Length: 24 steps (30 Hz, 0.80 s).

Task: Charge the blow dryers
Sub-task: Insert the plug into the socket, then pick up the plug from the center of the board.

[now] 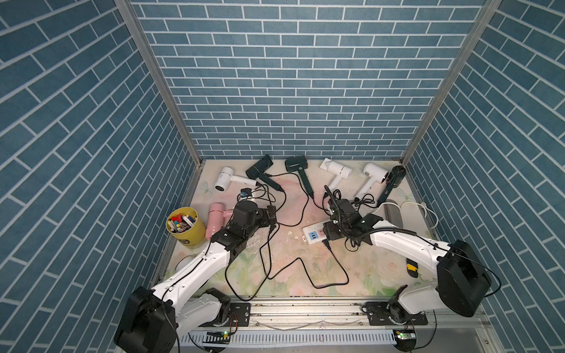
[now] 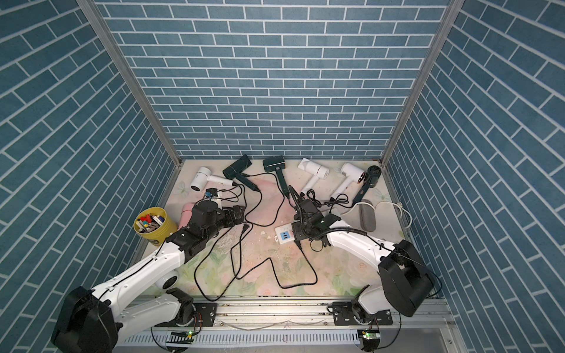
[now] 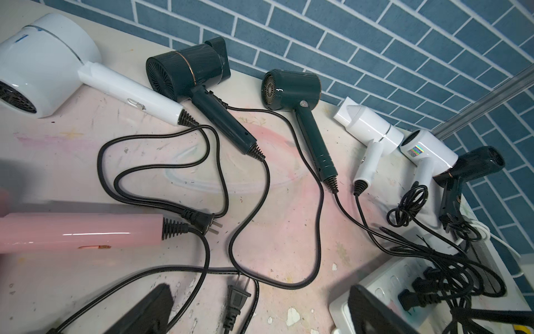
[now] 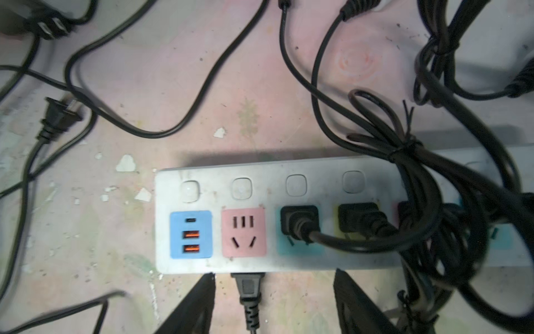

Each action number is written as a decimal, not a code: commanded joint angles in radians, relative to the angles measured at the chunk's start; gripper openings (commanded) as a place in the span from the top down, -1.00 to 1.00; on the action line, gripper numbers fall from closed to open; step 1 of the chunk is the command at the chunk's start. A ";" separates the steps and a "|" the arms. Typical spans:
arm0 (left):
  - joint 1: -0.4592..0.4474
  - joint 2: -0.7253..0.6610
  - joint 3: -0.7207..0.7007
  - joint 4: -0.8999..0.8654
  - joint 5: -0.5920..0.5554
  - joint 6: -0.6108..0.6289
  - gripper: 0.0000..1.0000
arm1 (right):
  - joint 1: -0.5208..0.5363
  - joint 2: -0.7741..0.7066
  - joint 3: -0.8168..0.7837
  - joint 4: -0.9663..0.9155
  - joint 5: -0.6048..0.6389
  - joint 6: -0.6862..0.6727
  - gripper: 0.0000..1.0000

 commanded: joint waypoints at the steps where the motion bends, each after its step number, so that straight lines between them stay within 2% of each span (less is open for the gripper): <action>1: 0.041 0.012 -0.019 -0.011 0.016 -0.027 -0.99 | 0.006 -0.046 0.027 -0.055 -0.097 -0.025 -0.45; 6: 0.146 0.040 -0.055 0.042 0.149 -0.094 -0.99 | 0.043 -0.034 0.064 -0.056 -0.136 -0.027 -0.47; 10: 0.233 0.047 -0.087 0.082 0.232 -0.136 -0.99 | 0.088 0.046 0.140 -0.081 -0.142 -0.034 -0.46; 16: 0.289 0.006 -0.099 0.050 0.215 -0.136 -0.99 | 0.150 0.211 0.287 -0.103 -0.130 0.015 -0.36; 24: 0.366 -0.020 -0.141 0.052 0.207 -0.178 -0.99 | 0.241 0.445 0.514 -0.122 -0.054 0.108 -0.22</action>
